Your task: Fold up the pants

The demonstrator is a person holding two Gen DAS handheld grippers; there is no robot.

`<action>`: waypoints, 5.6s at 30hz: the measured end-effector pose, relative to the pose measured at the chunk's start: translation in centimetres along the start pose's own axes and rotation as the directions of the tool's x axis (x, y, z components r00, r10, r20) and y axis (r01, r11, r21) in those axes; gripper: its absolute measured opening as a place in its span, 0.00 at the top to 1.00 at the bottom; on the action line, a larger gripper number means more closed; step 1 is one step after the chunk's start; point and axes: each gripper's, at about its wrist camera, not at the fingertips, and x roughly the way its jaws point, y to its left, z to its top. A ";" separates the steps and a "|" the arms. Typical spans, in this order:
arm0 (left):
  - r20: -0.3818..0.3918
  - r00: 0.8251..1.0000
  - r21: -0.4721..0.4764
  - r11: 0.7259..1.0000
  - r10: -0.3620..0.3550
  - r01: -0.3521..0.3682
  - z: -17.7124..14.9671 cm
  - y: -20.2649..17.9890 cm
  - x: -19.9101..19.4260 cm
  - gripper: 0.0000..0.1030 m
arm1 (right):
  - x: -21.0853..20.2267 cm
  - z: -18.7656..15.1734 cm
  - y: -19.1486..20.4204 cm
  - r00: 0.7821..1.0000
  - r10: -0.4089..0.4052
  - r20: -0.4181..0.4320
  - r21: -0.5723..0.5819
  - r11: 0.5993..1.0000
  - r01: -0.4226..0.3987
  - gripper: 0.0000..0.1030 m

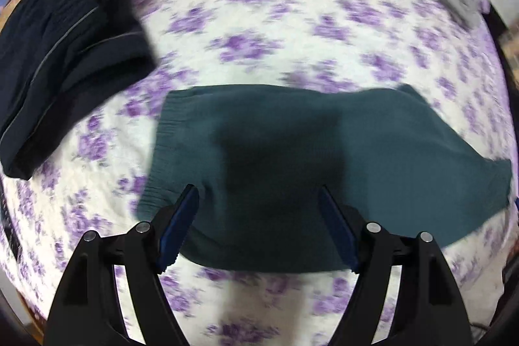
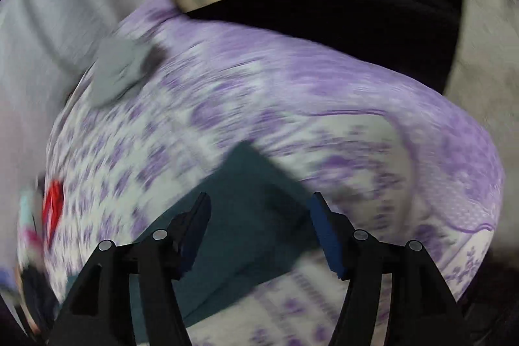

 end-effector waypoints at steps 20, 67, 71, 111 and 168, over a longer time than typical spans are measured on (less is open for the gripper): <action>-0.121 0.991 -0.014 0.998 -0.063 0.062 -0.2 -4.6 5.4 0.28 | -1.1 1.3 -0.1 0.995 0.087 -0.041 -0.058 0.994 -0.089 0.93; -0.054 0.988 -0.133 0.981 -0.148 0.140 -1.5 0.0 2.0 0.20 | 5.6 -22.3 32.0 0.707 0.314 -0.633 -0.229 0.797 -0.559 0.34; -0.050 0.986 -0.114 0.982 -0.158 0.151 -2.0 0.0 1.5 0.20 | 4.1 -22.4 32.0 0.659 0.359 -0.661 -0.201 0.762 -0.616 0.34; -0.127 0.985 0.264 0.954 -0.114 0.144 -2.2 -14.0 5.1 0.14 | 6.5 -12.7 20.1 0.866 0.257 -0.429 -0.239 0.892 -0.383 0.99; -0.062 0.887 0.181 0.868 -0.458 0.462 -1.8 -11.7 -0.6 0.10 | 0.1 -19.6 25.5 0.845 0.240 -0.478 -0.395 0.800 -0.451 0.30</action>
